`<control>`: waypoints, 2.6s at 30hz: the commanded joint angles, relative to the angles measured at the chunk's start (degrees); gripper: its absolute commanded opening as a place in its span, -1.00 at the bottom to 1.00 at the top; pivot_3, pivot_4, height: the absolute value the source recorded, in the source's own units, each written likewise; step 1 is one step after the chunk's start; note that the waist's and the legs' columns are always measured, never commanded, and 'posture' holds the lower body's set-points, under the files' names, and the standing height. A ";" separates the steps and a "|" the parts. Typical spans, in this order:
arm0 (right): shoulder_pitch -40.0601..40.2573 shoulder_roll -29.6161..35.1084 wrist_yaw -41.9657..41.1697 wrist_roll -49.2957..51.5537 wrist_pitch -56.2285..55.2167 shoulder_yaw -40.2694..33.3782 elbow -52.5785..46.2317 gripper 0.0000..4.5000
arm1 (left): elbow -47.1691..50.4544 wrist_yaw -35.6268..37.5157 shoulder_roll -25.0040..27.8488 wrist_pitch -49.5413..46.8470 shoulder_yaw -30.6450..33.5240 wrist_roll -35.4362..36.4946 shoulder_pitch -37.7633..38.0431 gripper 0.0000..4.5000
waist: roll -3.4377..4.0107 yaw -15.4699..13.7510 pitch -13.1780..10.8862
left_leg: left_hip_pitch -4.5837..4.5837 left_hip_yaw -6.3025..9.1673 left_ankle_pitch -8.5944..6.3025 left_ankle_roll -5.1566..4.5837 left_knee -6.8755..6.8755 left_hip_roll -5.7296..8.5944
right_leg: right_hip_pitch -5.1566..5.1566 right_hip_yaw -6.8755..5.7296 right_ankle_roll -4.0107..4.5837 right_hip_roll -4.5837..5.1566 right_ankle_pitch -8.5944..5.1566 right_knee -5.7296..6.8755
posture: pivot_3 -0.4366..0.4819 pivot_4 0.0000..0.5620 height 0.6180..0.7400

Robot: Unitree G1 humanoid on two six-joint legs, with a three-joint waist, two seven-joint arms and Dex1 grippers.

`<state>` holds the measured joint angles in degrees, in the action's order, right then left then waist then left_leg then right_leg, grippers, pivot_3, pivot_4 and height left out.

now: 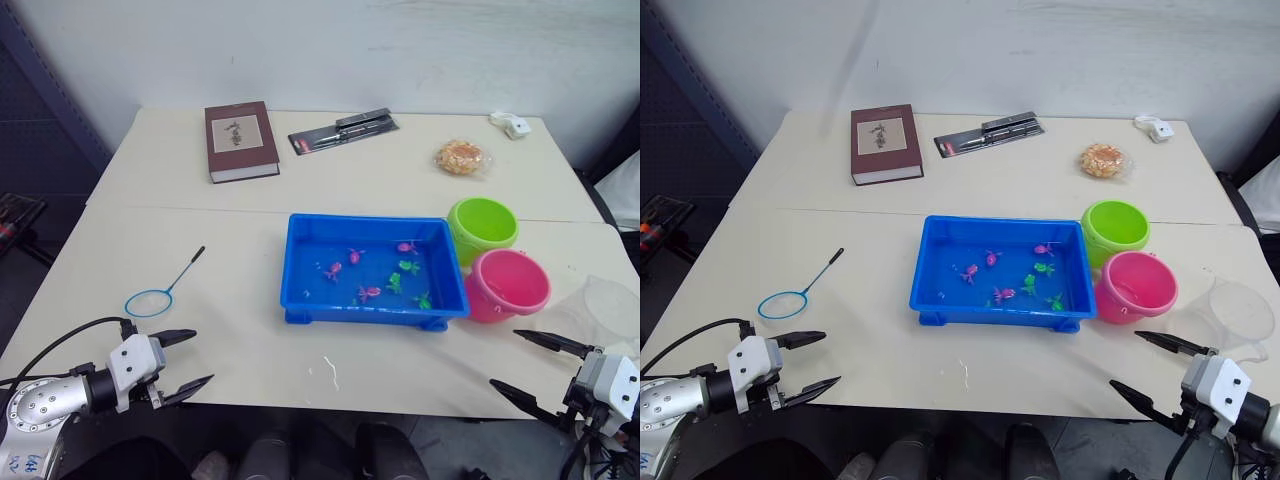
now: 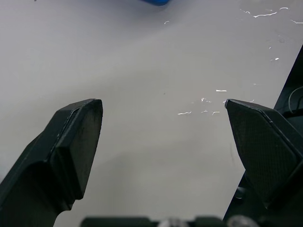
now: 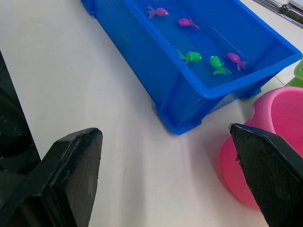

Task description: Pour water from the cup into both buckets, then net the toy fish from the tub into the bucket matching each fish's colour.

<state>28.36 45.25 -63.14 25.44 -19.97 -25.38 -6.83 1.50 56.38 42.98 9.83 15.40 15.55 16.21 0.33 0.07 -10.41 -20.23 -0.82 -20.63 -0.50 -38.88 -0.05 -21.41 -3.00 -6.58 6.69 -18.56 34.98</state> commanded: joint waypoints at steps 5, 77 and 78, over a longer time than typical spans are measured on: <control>13.10 -6.25 3.40 4.17 3.89 -11.93 -6.66 1.00 | 16.40 4.16 3.49 -16.36 -1.87 12.00 1.76 0.98 | 0.07 -1.26 0.00 | -0.09 0.14 -0.01 0.02 0.02 0.00 | 0.00 -0.02 0.01 0.01 -0.01 -0.08 | -0.05 -0.47 0.97; -22.88 -21.75 54.51 4.13 20.56 -19.00 20.05 0.59 | 29.62 -3.16 -3.85 -32.92 -19.02 14.23 -21.33 1.00 | 0.91 0.30 0.48 | 0.10 -0.10 0.56 0.04 0.67 0.26 | -0.11 0.25 -0.02 -0.15 0.01 0.07 | -0.05 -0.47 0.97; -23.41 -21.72 54.46 4.34 20.45 -19.17 20.52 0.42 | 29.69 -3.23 -3.86 -32.94 -19.01 14.21 -21.27 1.00 | 0.91 0.26 0.48 | 0.10 -0.10 0.56 0.04 0.67 0.26 | -0.12 0.24 -0.02 -0.15 0.01 0.07 | -0.05 -0.47 0.97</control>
<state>5.09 22.47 -8.77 29.28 1.61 -43.21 13.69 28.81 53.23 38.61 -23.28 -4.45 29.54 -5.24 1.24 0.33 -9.92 -20.13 -0.92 -20.07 -0.47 -38.21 0.21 -21.52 -2.76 -6.60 6.53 -18.56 35.05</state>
